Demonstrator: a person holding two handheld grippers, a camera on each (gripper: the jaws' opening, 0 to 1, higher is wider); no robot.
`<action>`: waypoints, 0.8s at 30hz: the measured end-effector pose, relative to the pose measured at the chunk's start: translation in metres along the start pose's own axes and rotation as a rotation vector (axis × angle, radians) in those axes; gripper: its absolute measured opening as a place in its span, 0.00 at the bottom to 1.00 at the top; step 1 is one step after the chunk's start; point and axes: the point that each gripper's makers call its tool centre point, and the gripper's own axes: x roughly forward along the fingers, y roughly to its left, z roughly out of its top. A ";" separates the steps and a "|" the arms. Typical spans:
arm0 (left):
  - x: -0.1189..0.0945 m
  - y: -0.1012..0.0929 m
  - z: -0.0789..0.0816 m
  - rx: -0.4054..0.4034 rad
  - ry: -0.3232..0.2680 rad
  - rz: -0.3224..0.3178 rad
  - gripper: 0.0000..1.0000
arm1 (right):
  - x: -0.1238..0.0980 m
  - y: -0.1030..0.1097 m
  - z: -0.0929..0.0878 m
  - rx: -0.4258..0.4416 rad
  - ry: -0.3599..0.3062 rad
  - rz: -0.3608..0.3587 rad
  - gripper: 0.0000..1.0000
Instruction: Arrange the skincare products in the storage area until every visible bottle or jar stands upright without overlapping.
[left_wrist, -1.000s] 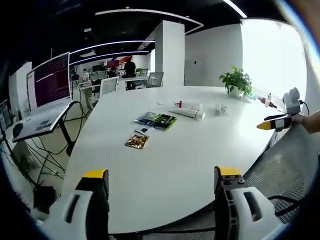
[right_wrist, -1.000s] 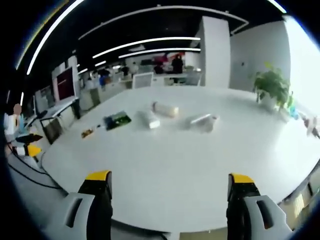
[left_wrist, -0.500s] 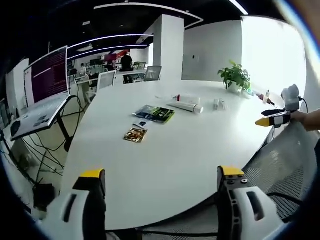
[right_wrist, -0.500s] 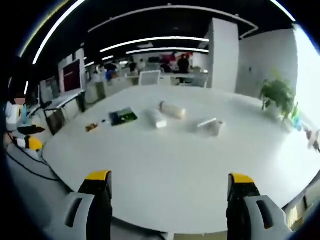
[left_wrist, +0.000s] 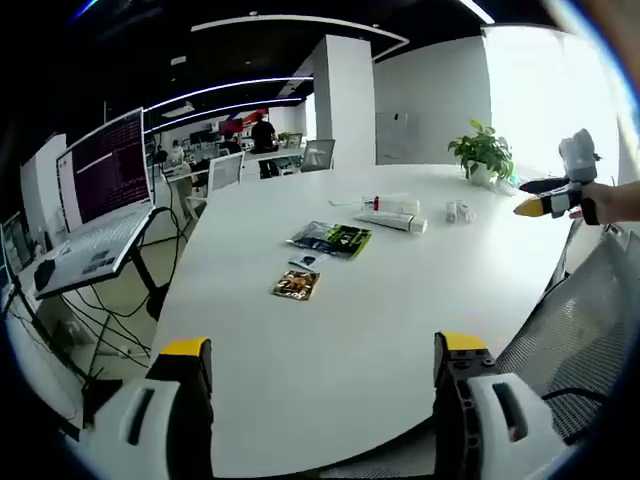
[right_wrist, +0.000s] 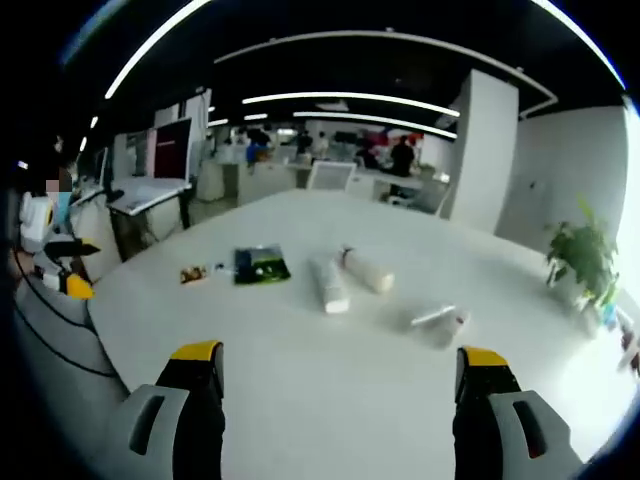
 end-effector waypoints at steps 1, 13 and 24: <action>0.000 0.000 0.001 0.006 -0.003 0.001 0.85 | 0.001 0.000 0.001 -0.002 0.000 0.002 0.99; 0.000 0.002 -0.002 0.022 0.010 0.012 0.80 | 0.033 0.000 0.012 -0.054 0.058 0.077 0.99; 0.001 0.005 -0.009 0.004 0.039 0.017 0.80 | 0.070 -0.001 0.004 -0.067 0.158 0.147 0.94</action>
